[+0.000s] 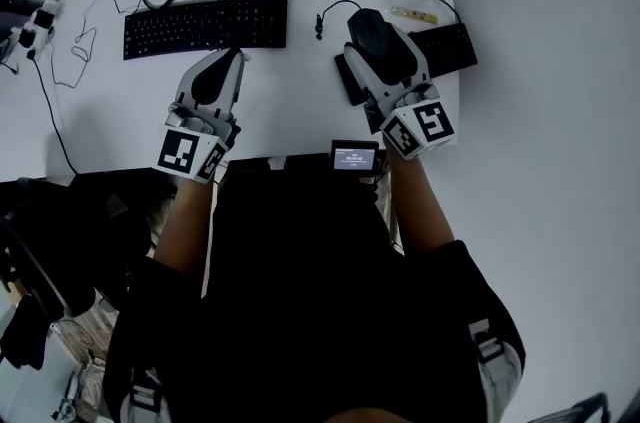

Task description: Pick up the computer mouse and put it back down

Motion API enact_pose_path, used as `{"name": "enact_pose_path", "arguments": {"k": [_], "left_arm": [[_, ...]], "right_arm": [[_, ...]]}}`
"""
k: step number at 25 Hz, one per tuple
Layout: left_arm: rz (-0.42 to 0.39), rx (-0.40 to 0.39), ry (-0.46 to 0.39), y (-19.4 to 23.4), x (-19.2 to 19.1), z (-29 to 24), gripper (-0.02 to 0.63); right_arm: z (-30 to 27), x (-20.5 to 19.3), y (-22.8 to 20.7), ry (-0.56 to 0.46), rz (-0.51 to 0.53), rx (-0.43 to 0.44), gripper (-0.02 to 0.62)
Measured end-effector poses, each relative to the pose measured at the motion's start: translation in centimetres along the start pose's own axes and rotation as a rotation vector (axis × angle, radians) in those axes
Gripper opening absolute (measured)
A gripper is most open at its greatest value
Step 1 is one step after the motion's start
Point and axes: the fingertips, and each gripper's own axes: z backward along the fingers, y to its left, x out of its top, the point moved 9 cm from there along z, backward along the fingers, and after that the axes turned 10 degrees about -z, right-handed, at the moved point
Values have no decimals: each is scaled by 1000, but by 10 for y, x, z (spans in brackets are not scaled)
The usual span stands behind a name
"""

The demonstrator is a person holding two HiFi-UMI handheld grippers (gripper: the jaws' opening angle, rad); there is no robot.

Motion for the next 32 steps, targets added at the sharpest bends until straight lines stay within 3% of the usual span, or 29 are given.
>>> {"name": "enact_pose_path", "arguments": {"k": [10,14,18,32], "left_arm": [[-93,126,-100,14,64,32,-3],[-119,186,-100,16,84,46,-5],[-146,210,-77,16,93,50,-3],[-130,154,-56,10,91,50,-5]], "right_arm": [[43,63,27,-182,100,26,316],[62,75,37,-215,196,2,316],[69,80,36,-230,206,-18,316],[70,71,20,-218,191,-46,316]]}}
